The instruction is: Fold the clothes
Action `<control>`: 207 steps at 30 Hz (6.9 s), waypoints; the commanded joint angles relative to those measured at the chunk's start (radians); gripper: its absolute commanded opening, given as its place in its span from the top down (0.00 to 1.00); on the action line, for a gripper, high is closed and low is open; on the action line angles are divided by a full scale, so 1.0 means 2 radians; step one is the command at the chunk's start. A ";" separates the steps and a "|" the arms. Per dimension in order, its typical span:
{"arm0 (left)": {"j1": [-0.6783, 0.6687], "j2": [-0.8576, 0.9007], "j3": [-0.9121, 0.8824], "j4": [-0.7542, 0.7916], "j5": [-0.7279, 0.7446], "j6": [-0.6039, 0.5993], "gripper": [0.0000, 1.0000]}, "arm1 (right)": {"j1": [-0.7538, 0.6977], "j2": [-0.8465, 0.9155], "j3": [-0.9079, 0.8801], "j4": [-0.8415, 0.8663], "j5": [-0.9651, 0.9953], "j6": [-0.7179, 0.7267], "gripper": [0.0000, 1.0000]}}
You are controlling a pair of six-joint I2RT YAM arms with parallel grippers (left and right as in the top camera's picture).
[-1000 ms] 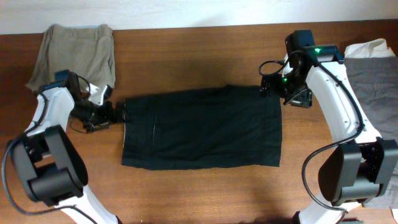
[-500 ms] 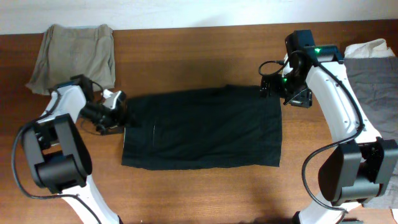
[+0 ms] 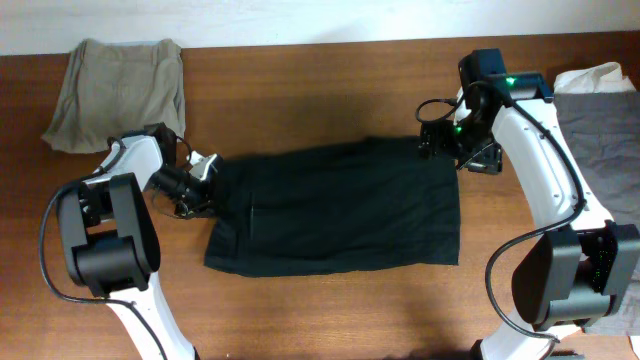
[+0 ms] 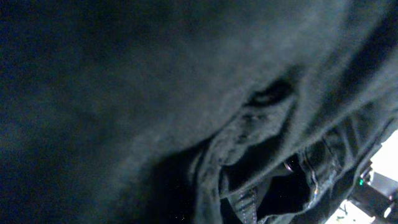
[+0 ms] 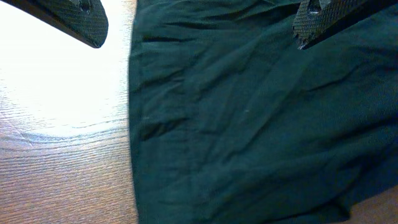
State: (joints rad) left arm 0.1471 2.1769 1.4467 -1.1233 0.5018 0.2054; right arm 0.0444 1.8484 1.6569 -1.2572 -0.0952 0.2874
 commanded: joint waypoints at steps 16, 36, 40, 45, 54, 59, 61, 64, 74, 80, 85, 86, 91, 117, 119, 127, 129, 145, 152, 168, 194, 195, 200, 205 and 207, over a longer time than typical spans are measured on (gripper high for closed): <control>-0.066 -0.042 0.271 -0.251 -0.219 -0.163 0.99 | -0.002 -0.005 -0.220 0.220 -0.103 0.000 0.01; -0.280 -0.132 0.271 -0.141 -0.068 -0.245 0.99 | 0.028 0.037 -0.249 0.272 -0.123 0.022 0.31; -0.300 -0.132 0.271 -0.074 0.006 -0.270 0.99 | 0.033 0.037 -0.249 0.274 -0.122 0.021 0.33; -0.340 -0.131 0.271 -0.040 -0.037 -0.279 0.99 | 0.033 0.037 -0.249 0.274 -0.111 0.021 0.22; -0.356 -0.130 0.251 -0.044 -0.085 -0.278 0.99 | 0.014 0.036 -0.149 0.161 -0.041 0.000 0.09; -0.358 -0.129 0.214 -0.021 -0.093 -0.278 0.97 | -0.018 0.036 -0.051 0.073 -0.019 -0.013 0.06; -0.359 -0.129 0.200 -0.003 -0.092 -0.278 0.97 | -0.030 0.036 -0.017 0.044 -0.019 -0.013 0.05; -0.359 -0.129 0.180 0.021 -0.092 -0.278 0.93 | -0.037 0.036 0.012 0.013 -0.020 -0.015 0.04; -0.408 -0.128 0.150 0.089 -0.066 -0.271 0.64 | -0.037 0.035 0.014 0.005 -0.027 -0.020 0.03; -0.402 -0.130 0.154 0.089 -0.066 -0.240 0.01 | -0.039 0.034 0.016 -0.002 -0.027 -0.020 0.01; -0.349 -0.151 0.167 0.069 -0.066 -0.232 0.01 | -0.052 0.012 0.027 -0.015 -0.031 -0.020 0.01; -0.331 -0.158 0.167 0.062 -0.066 -0.231 0.01 | -0.053 0.005 0.028 -0.019 -0.039 -0.021 0.01; -0.266 -0.153 0.161 0.023 -0.075 -0.202 0.23 | -0.038 0.001 0.020 -0.035 -0.129 -0.066 0.17; -0.386 0.040 0.160 -0.065 -0.012 -0.093 0.93 | -0.014 0.144 -0.063 0.183 -0.120 -0.012 0.96; -0.385 0.052 0.160 -0.070 -0.043 -0.093 0.93 | -0.024 0.144 -0.063 0.182 -0.103 -0.012 0.96; -0.374 0.057 0.161 -0.069 -0.109 -0.097 0.96 | -0.052 0.144 -0.026 0.147 -0.100 -0.014 0.96; -0.374 0.033 0.170 -0.076 -0.109 -0.097 0.96 | -0.056 0.138 0.033 0.088 -0.098 -0.027 0.96; -0.333 -0.048 0.195 0.038 -0.145 -0.119 0.84 | 0.096 0.092 0.047 -0.113 -0.142 -0.061 0.96; -0.309 -0.006 0.195 0.078 -0.140 -0.115 0.84 | 0.108 0.089 -0.076 -0.050 -0.110 -0.008 0.96; -0.294 0.048 0.198 0.088 -0.185 -0.116 0.84 | 0.101 0.074 -0.216 0.031 -0.054 0.062 0.96; -0.232 0.020 0.133 0.032 -0.031 -0.019 0.01 | 0.036 -0.161 -0.156 -0.019 -0.014 0.017 0.01; -0.232 0.022 0.129 0.038 -0.024 -0.019 0.01 | 0.036 -0.161 -0.156 -0.019 -0.014 0.017 0.01; -0.233 0.063 0.125 0.048 0.030 -0.019 0.01 | 0.036 -0.161 -0.156 -0.019 -0.014 0.017 0.01; -0.236 0.098 0.125 0.049 0.092 -0.019 0.01 | 0.036 -0.161 -0.156 -0.026 -0.014 0.015 0.01; -0.241 0.099 0.125 0.047 0.105 -0.019 0.02 | 0.036 -0.161 -0.156 -0.026 -0.014 0.016 0.01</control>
State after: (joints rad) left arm -0.3145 2.2829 1.7260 -1.0248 0.6479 0.1429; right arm 0.1173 1.5425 1.3334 -1.3064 -0.1387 0.3283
